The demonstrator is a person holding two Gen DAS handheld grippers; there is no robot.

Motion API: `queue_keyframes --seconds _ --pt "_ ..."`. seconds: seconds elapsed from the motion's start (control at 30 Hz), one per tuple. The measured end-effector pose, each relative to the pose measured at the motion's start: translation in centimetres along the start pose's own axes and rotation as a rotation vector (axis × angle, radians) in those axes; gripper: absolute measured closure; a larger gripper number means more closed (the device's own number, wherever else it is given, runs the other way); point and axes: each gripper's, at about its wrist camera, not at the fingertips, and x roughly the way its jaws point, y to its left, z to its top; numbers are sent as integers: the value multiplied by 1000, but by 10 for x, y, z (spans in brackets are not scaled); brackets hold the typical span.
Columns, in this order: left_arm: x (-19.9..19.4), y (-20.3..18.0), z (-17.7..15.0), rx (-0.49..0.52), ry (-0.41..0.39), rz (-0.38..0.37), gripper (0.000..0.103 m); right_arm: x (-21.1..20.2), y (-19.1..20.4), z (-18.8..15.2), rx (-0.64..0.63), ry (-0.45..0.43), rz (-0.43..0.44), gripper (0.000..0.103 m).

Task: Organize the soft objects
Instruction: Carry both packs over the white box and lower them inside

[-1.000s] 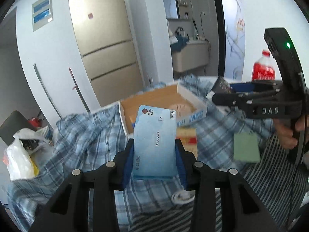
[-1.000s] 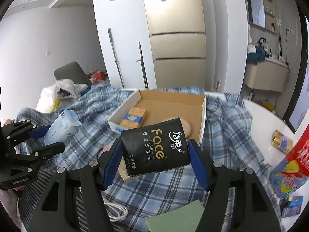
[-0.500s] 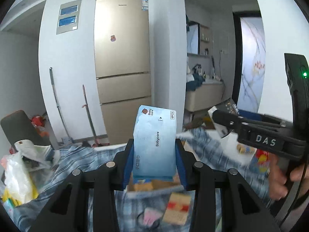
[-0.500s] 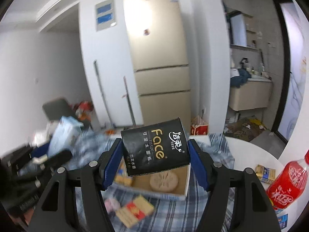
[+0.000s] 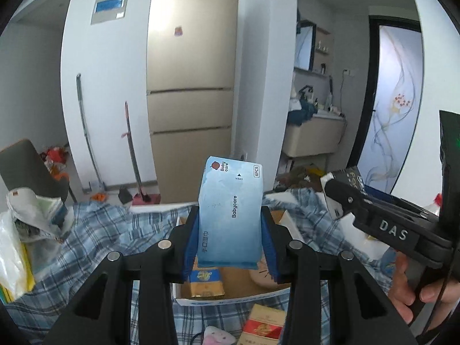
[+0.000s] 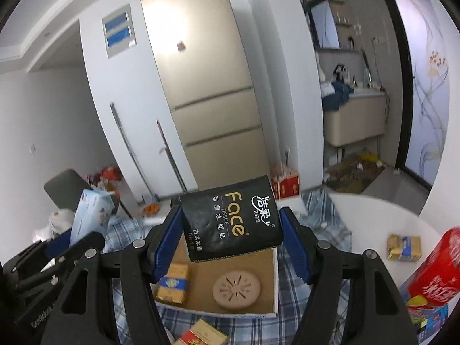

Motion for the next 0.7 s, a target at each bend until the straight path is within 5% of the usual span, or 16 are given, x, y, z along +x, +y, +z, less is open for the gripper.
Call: queue_keyframes --seconds 0.37,0.5,0.7 --pt "74 21 -50 -19 197 5 61 64 -5 -46 -3 263 5 37" --pt "92 28 -63 -28 231 46 61 78 -8 -60 -9 323 -14 37" --pt "115 39 -79 -63 304 12 61 96 -8 -75 -1 414 -7 37"
